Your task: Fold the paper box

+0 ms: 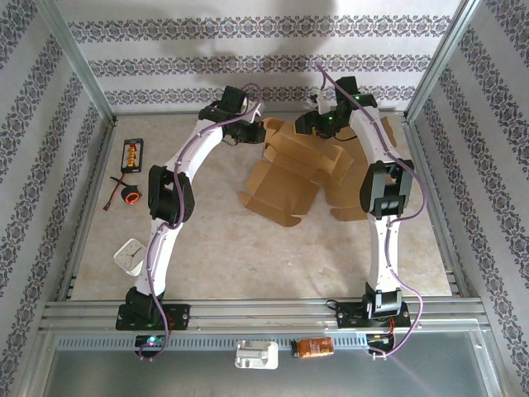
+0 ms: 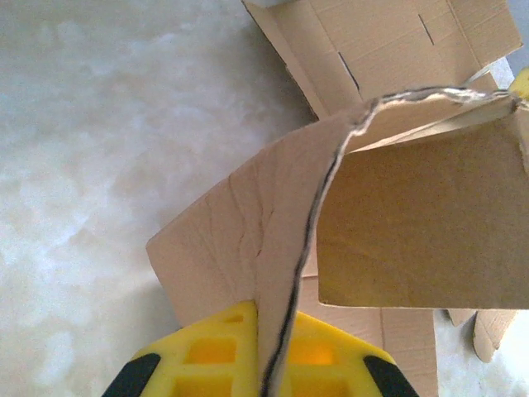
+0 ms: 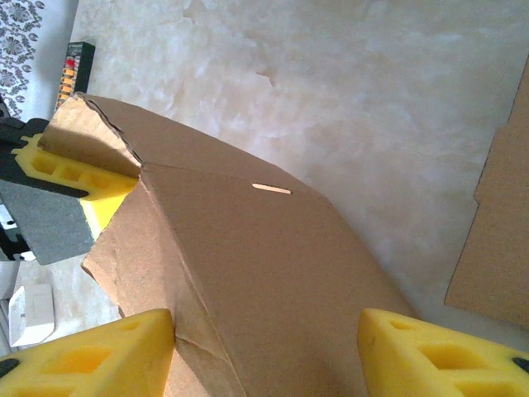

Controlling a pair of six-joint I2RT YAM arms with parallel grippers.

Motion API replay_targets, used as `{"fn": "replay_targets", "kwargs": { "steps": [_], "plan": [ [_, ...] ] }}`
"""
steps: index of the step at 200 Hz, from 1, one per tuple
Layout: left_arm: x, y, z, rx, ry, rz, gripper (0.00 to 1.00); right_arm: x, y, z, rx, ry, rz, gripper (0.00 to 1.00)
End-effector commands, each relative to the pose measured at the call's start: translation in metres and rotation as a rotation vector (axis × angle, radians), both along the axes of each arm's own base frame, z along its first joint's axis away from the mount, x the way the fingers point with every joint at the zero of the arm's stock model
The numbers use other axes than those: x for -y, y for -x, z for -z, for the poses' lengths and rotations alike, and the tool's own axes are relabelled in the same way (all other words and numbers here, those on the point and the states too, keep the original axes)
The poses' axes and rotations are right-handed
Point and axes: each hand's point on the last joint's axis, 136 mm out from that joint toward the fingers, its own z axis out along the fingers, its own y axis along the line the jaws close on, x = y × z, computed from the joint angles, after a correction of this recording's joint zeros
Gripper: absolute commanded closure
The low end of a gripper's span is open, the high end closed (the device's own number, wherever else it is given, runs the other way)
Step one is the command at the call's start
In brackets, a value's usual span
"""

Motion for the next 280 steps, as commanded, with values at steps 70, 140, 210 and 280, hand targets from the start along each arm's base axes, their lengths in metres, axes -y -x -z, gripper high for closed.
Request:
{"fn": "replay_targets", "kwargs": {
  "steps": [70,140,210,280],
  "plan": [
    [0.021,0.043,-0.028,-0.158,0.198,-0.079,1.0,-0.032,0.025,0.022,-0.045,0.044,-0.064,0.4],
    [0.029,0.069,0.014,-0.212,0.326,-0.078,0.99,-0.036,0.047,0.029,-0.05,0.064,-0.105,0.39],
    [0.017,0.081,-0.003,-0.041,0.332,0.02,0.59,-0.038,0.068,0.043,-0.02,0.072,-0.16,0.43],
    [-0.055,0.084,-0.043,0.436,0.107,0.214,0.45,-0.04,0.072,0.038,0.011,0.057,-0.186,0.44]
  ]
}}
